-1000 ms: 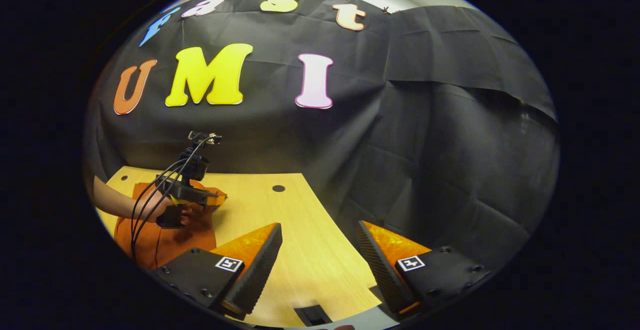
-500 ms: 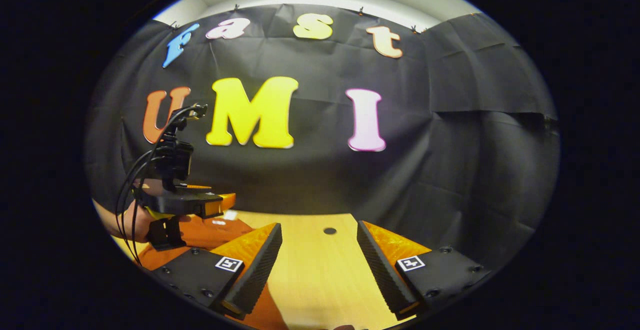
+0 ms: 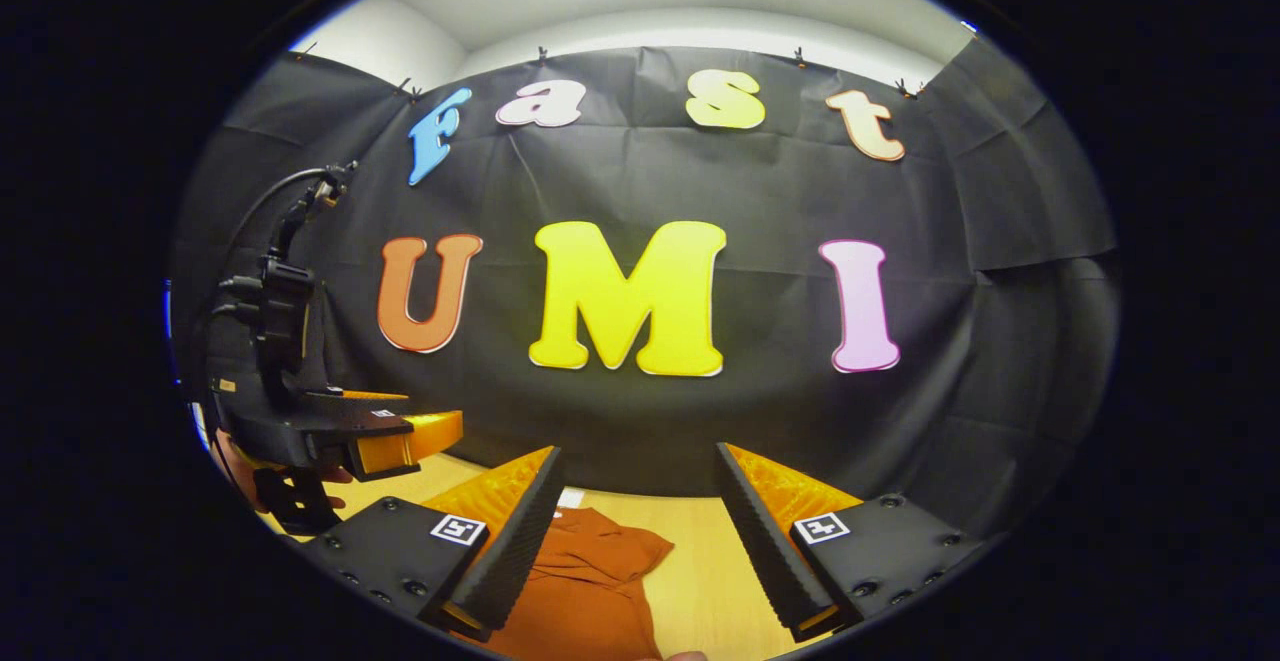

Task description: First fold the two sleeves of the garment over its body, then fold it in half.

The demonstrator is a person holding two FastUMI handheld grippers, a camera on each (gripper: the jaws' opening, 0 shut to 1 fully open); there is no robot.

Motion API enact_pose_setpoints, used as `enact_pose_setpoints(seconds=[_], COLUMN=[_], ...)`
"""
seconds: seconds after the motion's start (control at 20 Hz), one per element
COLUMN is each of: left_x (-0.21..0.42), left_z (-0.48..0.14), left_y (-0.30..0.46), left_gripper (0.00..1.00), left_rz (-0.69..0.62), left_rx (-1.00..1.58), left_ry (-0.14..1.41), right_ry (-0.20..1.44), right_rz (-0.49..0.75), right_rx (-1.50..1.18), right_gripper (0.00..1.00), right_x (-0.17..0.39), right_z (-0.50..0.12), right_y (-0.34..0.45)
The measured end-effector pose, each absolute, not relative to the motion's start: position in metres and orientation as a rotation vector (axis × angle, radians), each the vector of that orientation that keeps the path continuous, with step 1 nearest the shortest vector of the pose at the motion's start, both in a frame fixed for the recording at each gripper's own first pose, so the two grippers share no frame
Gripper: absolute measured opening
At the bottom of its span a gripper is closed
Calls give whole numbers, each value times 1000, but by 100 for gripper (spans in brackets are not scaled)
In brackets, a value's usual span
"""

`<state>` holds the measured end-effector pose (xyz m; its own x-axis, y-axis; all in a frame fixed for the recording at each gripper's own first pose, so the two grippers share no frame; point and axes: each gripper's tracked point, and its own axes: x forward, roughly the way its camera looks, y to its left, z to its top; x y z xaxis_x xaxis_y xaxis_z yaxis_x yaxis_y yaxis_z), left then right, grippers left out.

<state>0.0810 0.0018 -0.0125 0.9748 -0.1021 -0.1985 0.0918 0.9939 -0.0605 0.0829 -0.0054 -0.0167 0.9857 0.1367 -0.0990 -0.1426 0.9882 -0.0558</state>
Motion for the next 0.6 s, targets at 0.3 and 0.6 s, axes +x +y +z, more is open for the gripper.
enact_pose_setpoints(seconds=[0.3, 0.6], left_x=[55, 22], left_z=[-10, -67], left_y=[48, 69], left_gripper=[98, 98], left_rz=[-9, -74], left_rx=[-72, -130], left_ry=[197, 364], right_ry=[107, 252], right_rz=[203, 237], right_rx=[-38, -45], right_gripper=[95, 96], right_x=[86, 76], right_z=[-21, -68], right_y=[23, 1])
